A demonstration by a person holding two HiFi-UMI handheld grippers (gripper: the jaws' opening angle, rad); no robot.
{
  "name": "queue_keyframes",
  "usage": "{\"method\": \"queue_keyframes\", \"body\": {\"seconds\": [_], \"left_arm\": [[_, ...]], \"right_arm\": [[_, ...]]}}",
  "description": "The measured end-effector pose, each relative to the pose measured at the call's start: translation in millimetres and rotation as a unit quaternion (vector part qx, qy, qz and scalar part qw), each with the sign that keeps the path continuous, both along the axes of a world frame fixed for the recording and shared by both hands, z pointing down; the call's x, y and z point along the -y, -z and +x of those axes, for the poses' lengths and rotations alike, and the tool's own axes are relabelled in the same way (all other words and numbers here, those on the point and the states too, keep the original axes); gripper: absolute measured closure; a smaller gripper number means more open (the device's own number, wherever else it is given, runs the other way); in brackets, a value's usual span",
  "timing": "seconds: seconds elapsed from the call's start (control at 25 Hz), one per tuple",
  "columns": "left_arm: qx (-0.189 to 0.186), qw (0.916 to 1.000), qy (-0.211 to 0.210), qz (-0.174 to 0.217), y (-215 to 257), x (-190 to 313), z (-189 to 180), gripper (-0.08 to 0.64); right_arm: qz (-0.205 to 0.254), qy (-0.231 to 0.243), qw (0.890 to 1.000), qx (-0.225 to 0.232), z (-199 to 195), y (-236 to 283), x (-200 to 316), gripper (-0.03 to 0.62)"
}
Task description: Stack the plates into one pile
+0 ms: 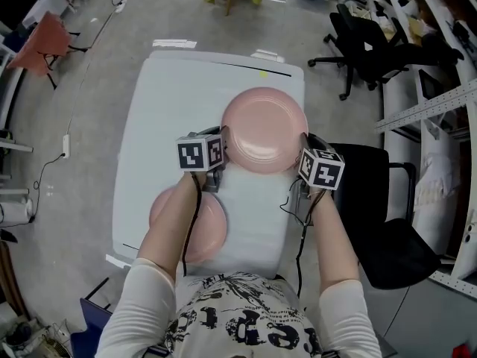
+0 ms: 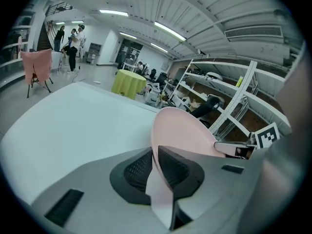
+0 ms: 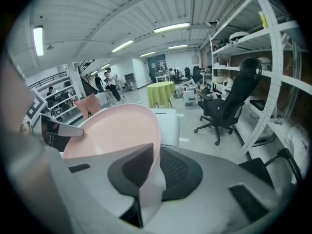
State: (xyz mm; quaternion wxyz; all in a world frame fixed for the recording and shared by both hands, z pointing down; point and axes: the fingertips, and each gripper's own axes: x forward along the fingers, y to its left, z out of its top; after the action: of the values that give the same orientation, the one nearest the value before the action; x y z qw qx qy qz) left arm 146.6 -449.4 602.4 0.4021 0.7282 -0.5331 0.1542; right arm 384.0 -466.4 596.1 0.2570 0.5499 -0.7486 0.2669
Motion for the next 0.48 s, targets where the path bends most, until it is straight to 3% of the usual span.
{"method": "queue_keyframes", "body": {"seconds": [0.48], "left_arm": [[0.006,0.9995,-0.017,0.025,53,-110,-24,0.506]], "right_arm": [[0.021,-0.017,1.000,-0.010,-24,49,-112,0.544]]}}
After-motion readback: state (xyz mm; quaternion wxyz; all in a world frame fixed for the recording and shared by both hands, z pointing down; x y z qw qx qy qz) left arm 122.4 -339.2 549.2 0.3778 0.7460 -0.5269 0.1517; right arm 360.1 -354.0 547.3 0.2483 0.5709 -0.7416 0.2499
